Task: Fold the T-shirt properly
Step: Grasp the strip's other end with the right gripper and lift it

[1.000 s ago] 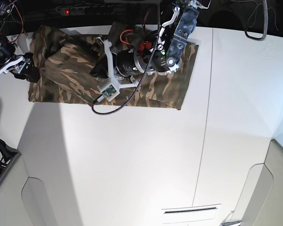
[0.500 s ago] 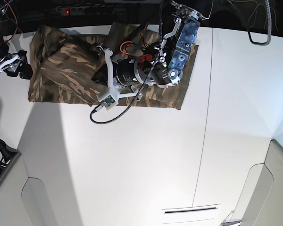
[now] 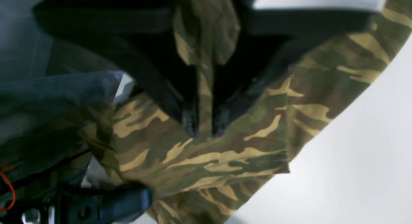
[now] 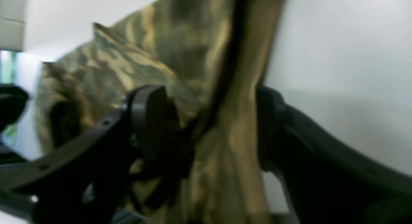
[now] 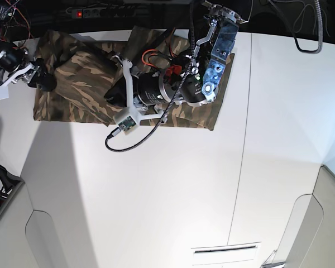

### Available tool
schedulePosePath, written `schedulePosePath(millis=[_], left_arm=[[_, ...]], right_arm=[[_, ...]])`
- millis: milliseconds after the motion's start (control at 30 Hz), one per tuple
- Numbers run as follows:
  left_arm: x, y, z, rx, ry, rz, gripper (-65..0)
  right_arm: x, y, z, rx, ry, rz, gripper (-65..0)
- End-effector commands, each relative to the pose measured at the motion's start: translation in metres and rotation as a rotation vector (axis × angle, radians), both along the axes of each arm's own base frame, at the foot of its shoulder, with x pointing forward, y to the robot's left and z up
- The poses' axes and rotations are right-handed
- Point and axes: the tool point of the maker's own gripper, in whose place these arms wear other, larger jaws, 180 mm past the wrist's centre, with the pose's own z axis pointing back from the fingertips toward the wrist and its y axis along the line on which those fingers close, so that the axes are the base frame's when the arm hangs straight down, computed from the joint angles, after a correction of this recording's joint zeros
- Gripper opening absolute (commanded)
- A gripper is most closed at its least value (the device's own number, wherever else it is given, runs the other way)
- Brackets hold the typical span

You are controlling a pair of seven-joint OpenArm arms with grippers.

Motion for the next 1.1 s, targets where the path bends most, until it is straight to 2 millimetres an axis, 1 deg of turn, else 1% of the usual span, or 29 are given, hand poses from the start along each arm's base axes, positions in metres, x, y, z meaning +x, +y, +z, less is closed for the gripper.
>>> schedulePosePath(millis=[0, 133, 267, 300, 333, 367, 467, 500, 567, 667, 800, 867, 933, 1067], left_arm=[[0.006, -0.007, 0.017, -0.052, -0.038, 0.000, -52.7], [0.006, -0.007, 0.017, -0.052, -0.037, 0.000, -52.7], [0.006, -0.007, 0.017, -0.052, -0.037, 0.000, -52.7], [0.006, -0.007, 0.018, -0.053, -0.038, 0.001, -52.7], [0.006, -0.007, 0.018, -0.053, -0.038, 0.001, -52.7], [0.007, -0.007, 0.018, -0.054, -0.039, 0.001, -52.7], [0.011, -0.006, 0.021, -0.069, -0.048, 0.017, -52.7], [0.014, -0.003, 0.021, -0.071, -0.048, 0.033, -52.7], [0.022, 0.007, 0.021, -0.070, -0.050, 0.072, -52.7], [0.037, 0.031, 0.017, -0.057, -0.043, 0.149, -52.7], [0.051, 0.066, 0.008, -0.019, -0.018, 0.243, -52.7], [0.050, 0.074, 0.007, -0.030, -0.004, 0.244, -52.7], [0.046, 0.079, 0.006, -0.052, 0.014, 0.239, -52.7], [0.033, 0.086, -0.005, -0.037, 0.045, 0.232, -52.7]], right_arm=[[-0.002, 0.000, 0.000, -0.016, 0.016, 0.029, -24.7], [0.000, 0.015, 0.002, 0.035, 0.004, 0.052, -24.7], [0.001, 0.017, 0.002, 0.037, 0.005, 0.059, -25.3], [0.001, 0.016, 0.002, 0.032, 0.008, 0.060, -27.3], [0.001, 0.016, 0.001, 0.028, 0.011, 0.061, -31.4], [0.000, 0.015, 0.000, 0.022, 0.014, 0.062, -37.2], [0.000, 0.013, -0.002, 0.001, 0.017, 0.060, -59.6], [0.001, 0.011, -0.003, -0.011, 0.014, 0.056, -65.0], [0.002, 0.004, -0.004, -0.045, 0.015, 0.049, -65.0], [0.007, -0.015, -0.001, -0.101, 0.010, 0.016, -65.0], [0.019, -0.056, 0.020, -0.165, -0.038, -0.062, -65.0], [0.024, -0.079, 0.033, -0.213, -0.057, -0.078, -65.0], [0.030, -0.097, 0.047, -0.252, -0.073, -0.079, -65.0], [0.040, -0.122, 0.072, -0.326, -0.082, -0.042, -65.0]])
